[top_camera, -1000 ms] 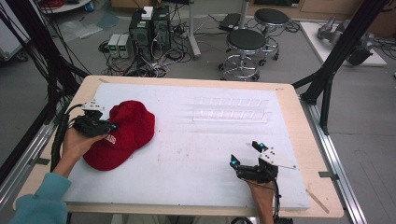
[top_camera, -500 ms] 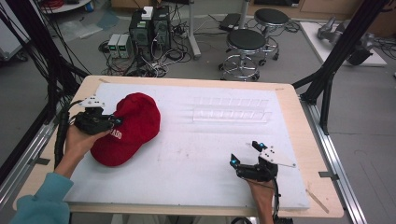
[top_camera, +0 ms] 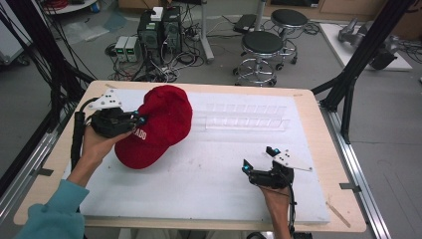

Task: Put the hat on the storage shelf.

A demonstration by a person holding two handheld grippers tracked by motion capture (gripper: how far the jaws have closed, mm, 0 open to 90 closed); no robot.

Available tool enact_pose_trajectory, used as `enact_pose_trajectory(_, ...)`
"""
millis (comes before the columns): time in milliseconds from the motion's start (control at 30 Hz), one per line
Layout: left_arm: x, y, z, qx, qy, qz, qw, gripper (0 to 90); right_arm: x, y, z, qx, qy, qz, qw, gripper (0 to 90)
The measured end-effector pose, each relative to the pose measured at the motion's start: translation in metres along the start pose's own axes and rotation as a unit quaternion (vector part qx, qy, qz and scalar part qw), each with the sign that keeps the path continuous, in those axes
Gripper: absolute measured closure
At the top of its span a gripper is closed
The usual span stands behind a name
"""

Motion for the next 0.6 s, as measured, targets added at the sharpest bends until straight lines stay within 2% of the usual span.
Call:
enact_pose_trajectory(67, 0.005, 0.007, -0.005, 0.001, 0.009, 0.007, 0.9999, 85.3, 0.002, -0.005, -0.003, -0.009, -0.007, -0.004, 0.9999, 0.6)
enact_pose_trajectory(267, 0.018, 0.021, -0.015, 0.012, 0.022, 0.018, 0.9995, 85.3, 0.009, -0.022, -0.013, -0.014, -0.011, -0.019, 0.9997, 0.6)
enact_pose_trajectory(500, 0.035, 0.041, -0.027, 0.012, 0.046, 0.042, 0.998, 85.3, 0.014, -0.045, -0.03, -0.001, -0.006, -0.061, 0.9981, 0.6)
enact_pose_trajectory(600, 0.043, 0.05, -0.03, 0.011, 0.053, 0.051, 0.9972, 85.3, 0.017, -0.058, -0.034, -0.001, -0.024, -0.077, 0.9967, 0.6)
Point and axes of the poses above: each handheld gripper's, and its own axes: x roughly forward along the jaws, z roughly out of its underside, y roughly to its right, the point moved 10 cm from there along x, roughly forward along the jaws, and after that the axes turned 3 degrees about y, right-handed, at the moved point
